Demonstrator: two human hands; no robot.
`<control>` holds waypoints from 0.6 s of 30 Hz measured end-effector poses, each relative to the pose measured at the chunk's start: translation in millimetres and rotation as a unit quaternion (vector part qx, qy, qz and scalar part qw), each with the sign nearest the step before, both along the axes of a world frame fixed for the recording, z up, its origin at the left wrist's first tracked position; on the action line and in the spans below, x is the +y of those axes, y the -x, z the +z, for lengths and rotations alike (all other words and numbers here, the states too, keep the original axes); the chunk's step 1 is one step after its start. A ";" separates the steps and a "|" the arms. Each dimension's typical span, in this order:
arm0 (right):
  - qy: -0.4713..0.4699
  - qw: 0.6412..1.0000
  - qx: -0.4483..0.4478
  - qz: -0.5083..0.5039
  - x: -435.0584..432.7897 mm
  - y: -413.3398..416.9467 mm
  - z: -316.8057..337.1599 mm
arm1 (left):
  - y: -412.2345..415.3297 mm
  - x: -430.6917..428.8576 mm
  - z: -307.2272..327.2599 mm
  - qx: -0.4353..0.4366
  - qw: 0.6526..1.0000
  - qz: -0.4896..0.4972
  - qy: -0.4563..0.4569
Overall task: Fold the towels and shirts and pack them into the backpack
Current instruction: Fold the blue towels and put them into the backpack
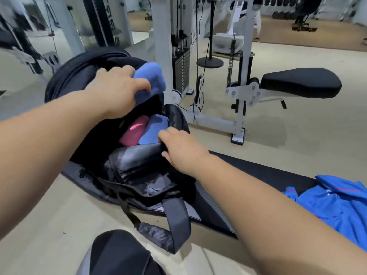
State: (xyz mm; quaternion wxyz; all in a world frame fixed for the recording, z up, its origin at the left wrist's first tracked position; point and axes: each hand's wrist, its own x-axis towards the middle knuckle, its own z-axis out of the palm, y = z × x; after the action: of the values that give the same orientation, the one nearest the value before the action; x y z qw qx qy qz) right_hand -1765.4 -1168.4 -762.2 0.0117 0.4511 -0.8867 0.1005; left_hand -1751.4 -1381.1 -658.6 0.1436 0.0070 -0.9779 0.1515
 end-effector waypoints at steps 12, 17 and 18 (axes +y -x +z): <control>0.036 0.998 0.000 -0.053 141.4 -2.4 -9.0 | -8.6 2.8 -4.2 0.028 0.998 -0.037 -0.052; 0.051 0.997 0.010 -0.052 163.7 -19.2 -12.2 | -2.6 38.9 6.9 -0.020 0.990 0.013 -0.139; 0.054 0.997 0.010 -0.053 162.6 -22.2 -12.0 | -1.5 51.9 8.1 -0.030 0.988 0.008 -0.150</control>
State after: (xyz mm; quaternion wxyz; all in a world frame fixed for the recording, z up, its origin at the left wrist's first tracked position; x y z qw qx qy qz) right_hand -1743.2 -1005.8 -774.2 0.0500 0.4034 -0.9024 0.1429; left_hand -1750.0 -1329.2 -650.5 0.1104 0.0321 -0.9934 0.0043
